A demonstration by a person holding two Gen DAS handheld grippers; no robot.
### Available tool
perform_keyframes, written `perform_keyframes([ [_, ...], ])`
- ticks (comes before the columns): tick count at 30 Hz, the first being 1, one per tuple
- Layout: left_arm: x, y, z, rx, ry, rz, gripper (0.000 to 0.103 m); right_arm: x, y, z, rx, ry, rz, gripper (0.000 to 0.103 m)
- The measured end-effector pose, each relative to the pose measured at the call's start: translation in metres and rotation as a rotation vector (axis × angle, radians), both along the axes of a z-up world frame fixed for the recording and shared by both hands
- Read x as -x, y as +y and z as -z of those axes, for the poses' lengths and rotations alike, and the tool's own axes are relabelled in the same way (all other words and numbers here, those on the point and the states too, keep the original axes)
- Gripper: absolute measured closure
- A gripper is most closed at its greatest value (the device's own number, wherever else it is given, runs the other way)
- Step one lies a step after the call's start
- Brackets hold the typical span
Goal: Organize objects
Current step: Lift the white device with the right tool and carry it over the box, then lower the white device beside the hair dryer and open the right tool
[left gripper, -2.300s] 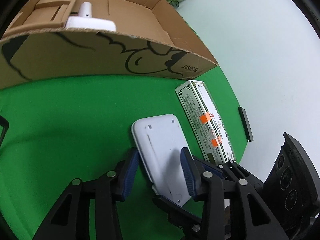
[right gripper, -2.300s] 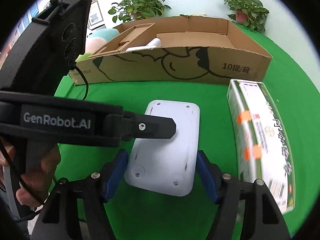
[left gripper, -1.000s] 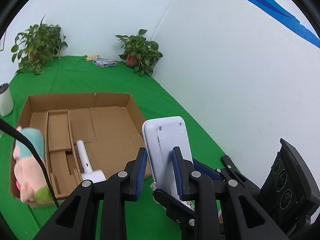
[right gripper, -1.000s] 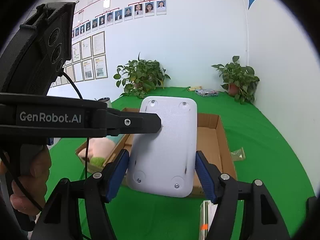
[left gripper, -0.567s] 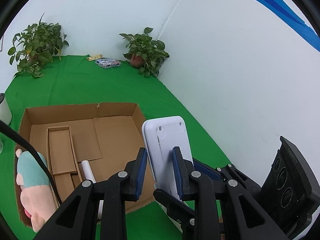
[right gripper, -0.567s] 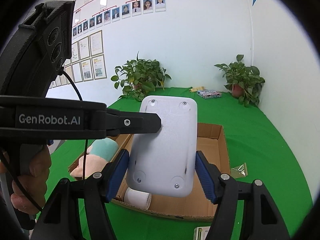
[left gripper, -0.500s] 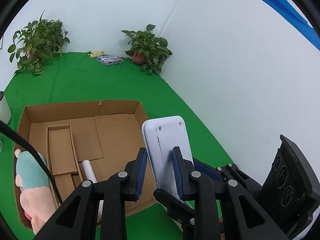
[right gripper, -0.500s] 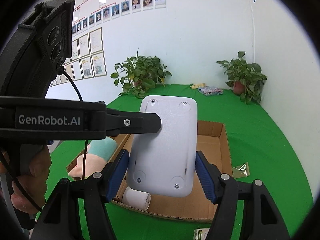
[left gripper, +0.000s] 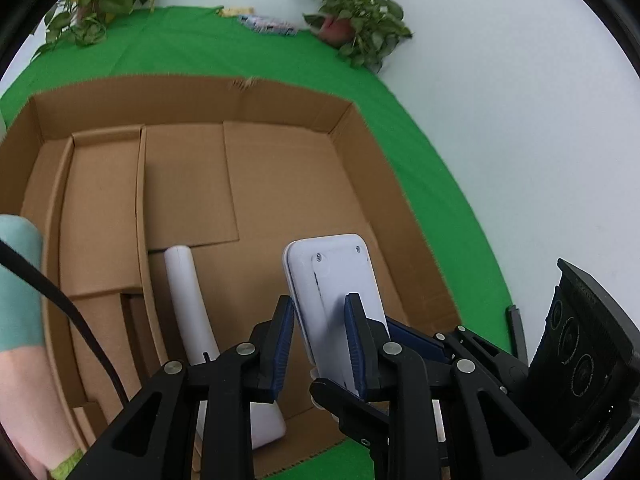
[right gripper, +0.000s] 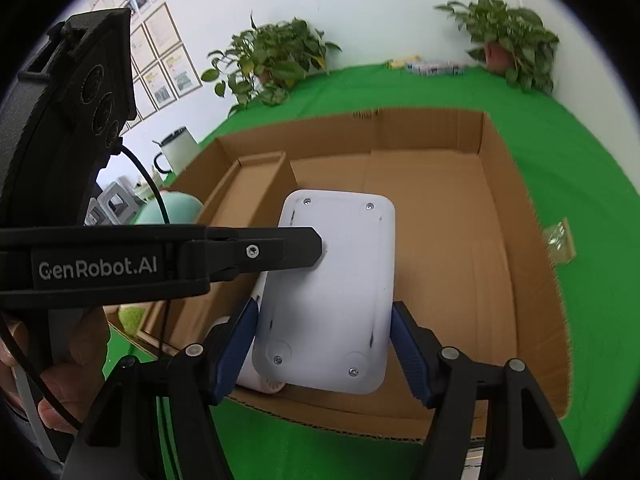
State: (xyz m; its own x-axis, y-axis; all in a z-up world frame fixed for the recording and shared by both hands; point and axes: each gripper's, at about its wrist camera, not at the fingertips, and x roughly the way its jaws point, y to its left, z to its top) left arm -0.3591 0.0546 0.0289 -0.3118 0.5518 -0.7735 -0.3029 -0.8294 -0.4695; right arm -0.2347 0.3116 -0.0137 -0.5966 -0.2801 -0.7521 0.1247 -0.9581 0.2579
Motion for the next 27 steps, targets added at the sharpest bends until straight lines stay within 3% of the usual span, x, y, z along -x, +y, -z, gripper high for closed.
perform_keyframes([
  [8,0.005,0.001,0.040,0.053,-0.075,-0.003,0.080,0.001,-0.002,0.031,0.073,-0.147,-0.029,0.037],
  [13,0.003,-0.001,0.050,0.080,-0.084,-0.014,0.084,0.010,-0.002,0.036,0.055,-0.198,-0.037,0.037],
  [21,0.002,-0.001,0.045,0.087,-0.066,-0.010,0.084,0.006,0.003,0.031,0.151,-0.212,-0.098,0.035],
  [25,-0.007,-0.004,0.033,0.082,-0.030,-0.010,0.084,0.010,0.004,0.032,0.128,-0.228,-0.079,0.036],
  [27,-0.012,-0.009,0.028,0.080,-0.019,-0.018,0.084,0.012,-0.001,0.034,0.095,-0.238,-0.081,0.049],
])
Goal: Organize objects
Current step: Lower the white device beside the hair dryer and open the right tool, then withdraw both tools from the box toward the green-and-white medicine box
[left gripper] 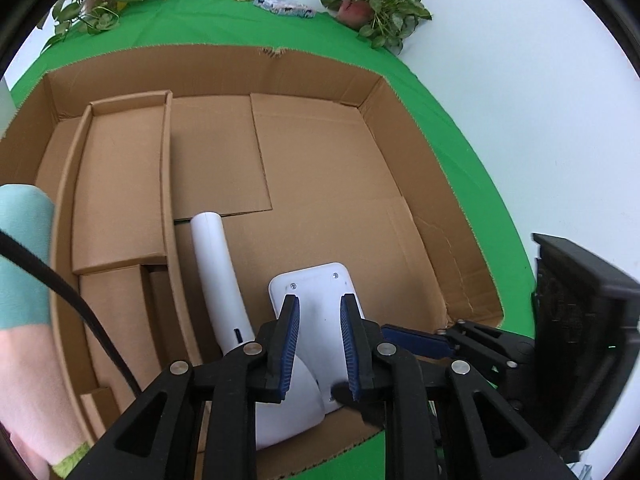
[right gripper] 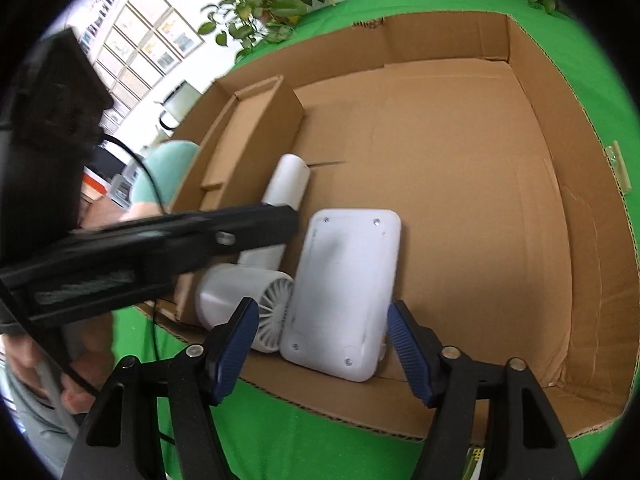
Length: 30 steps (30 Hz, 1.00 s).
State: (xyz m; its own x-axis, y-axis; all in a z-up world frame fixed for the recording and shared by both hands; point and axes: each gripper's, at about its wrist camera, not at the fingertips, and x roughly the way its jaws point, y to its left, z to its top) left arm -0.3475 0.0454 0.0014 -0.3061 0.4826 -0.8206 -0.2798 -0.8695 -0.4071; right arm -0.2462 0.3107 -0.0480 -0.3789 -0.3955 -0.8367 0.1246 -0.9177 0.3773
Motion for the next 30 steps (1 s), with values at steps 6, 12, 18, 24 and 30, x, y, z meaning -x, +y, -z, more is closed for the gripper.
perform_keyframes([
  [6,-0.023,-0.015,-0.017,0.011,0.114,-0.045,0.084,-0.008,-0.005,-0.005,-0.092,0.028,0.030,0.060],
  [12,-0.104,-0.018,-0.074,0.135,0.513,-0.145,0.056,-0.071,-0.019,-0.056,-0.291,0.394,0.132,0.018],
  [18,-0.189,-0.015,-0.103,0.265,0.800,-0.289,0.001,-0.136,-0.028,-0.075,-0.355,0.607,0.225,0.021],
  [24,-0.217,-0.031,-0.088,0.251,0.690,-0.305,0.103,-0.152,-0.033,-0.068,-0.393,0.580,0.255,0.101],
  [30,-0.249,-0.035,-0.083,0.288,0.726,-0.391,0.000,-0.174,-0.042,-0.069,-0.367,0.635,0.232,0.000],
])
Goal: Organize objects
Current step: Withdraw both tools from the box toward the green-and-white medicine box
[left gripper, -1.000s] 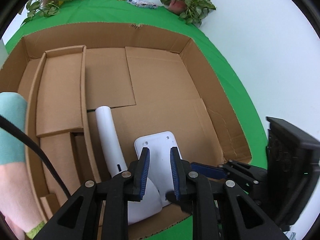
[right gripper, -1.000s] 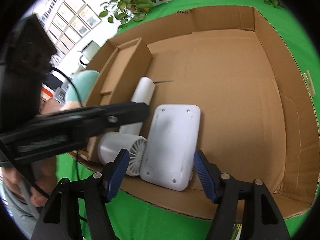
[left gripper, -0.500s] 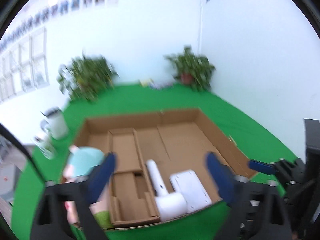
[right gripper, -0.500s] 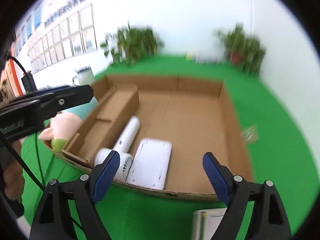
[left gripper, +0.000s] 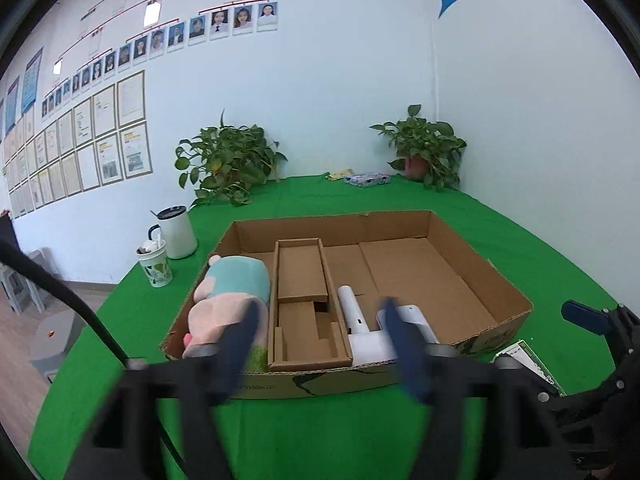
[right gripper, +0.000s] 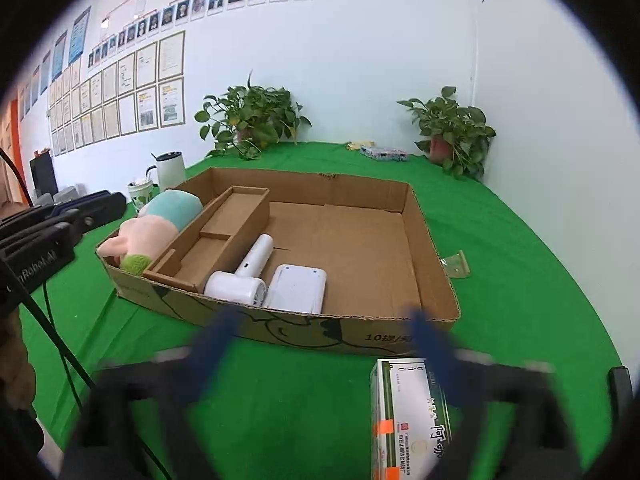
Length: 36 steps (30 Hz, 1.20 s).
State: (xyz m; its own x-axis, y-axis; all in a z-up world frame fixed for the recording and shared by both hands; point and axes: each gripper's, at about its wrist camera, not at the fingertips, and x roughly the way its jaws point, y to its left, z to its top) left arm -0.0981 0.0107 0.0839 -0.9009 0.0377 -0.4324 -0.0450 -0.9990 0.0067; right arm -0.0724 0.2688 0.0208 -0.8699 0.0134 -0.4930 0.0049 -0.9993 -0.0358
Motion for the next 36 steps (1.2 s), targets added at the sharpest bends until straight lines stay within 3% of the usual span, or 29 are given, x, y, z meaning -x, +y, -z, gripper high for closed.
perform_keyframes([
  [2,-0.013,-0.007,-0.004,-0.048,0.060,-0.034,0.001,-0.006,-0.001,0.001,0.008,-0.014,0.005,0.000],
  [9,-0.025,-0.008,-0.011,-0.037,0.066,-0.029,0.001,-0.015,0.006,0.000,0.014,-0.023,0.036,0.000],
  [15,-0.021,-0.002,-0.001,-0.079,-0.004,-0.002,0.001,-0.017,0.006,0.005,0.004,-0.032,0.042,0.000],
  [24,-0.018,0.009,0.017,-0.014,-0.021,-0.012,0.001,-0.020,0.006,0.005,0.020,-0.016,0.032,0.000],
  [36,-0.012,0.003,0.032,-0.018,-0.060,0.007,0.002,-0.022,0.008,0.011,0.036,-0.026,0.046,0.000],
])
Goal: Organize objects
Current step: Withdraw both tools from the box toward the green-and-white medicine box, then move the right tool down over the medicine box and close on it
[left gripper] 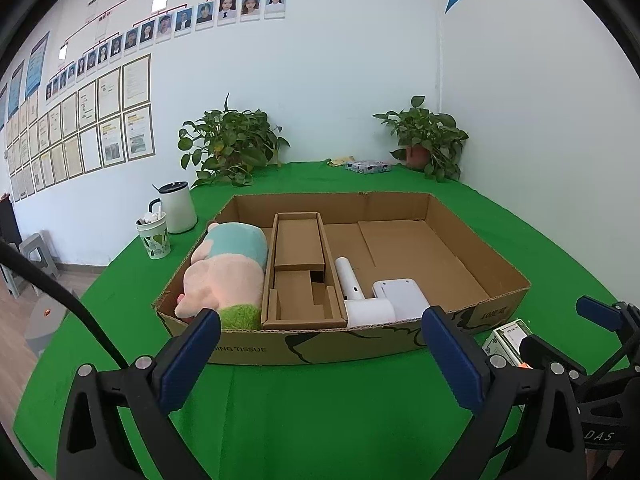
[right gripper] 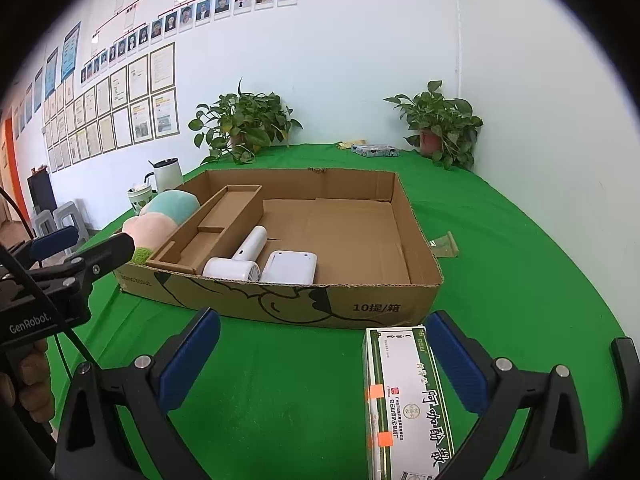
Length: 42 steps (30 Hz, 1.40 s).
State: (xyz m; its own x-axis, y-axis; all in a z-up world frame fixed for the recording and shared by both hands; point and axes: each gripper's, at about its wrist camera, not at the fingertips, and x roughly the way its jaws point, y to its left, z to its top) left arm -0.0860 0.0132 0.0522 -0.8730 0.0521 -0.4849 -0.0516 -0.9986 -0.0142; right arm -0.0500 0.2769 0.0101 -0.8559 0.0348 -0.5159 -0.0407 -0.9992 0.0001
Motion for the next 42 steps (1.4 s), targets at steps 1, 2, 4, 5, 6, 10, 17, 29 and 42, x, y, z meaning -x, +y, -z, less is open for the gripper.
perform_keyframes([
  [1,-0.001,0.000,0.001,-0.001,-0.002,0.000,0.003,0.000,-0.001,0.000,0.000,0.001,0.000,0.000],
  [2,0.000,-0.001,0.002,-0.004,-0.006,-0.001,0.003,0.000,-0.002,0.000,-0.001,0.001,-0.002,0.000],
  [4,0.001,-0.002,0.002,-0.011,-0.013,0.000,0.003,-0.001,-0.003,0.001,-0.004,0.004,-0.007,0.000],
  [5,0.001,-0.003,0.004,-0.012,-0.014,-0.001,0.003,-0.001,-0.004,0.001,-0.004,0.004,-0.009,0.000],
  [6,0.001,-0.003,0.004,-0.012,-0.016,-0.002,0.003,-0.001,-0.004,0.002,-0.004,0.002,-0.010,0.000],
  [10,0.002,-0.006,0.010,-0.026,-0.030,0.003,0.003,-0.003,-0.005,0.003,0.001,-0.001,-0.015,0.000],
  [17,0.013,0.004,0.035,-0.068,-0.159,0.123,0.003,-0.027,0.028,0.027,0.005,-0.085,0.062,0.000],
  [29,0.028,0.031,0.065,-0.171,-0.307,0.306,0.005,-0.023,0.038,0.074,0.038,-0.319,0.014,0.029],
  [42,0.064,0.024,0.070,-0.413,-0.499,0.483,0.012,-0.043,-0.011,0.062,0.018,-0.259,-0.218,0.016],
])
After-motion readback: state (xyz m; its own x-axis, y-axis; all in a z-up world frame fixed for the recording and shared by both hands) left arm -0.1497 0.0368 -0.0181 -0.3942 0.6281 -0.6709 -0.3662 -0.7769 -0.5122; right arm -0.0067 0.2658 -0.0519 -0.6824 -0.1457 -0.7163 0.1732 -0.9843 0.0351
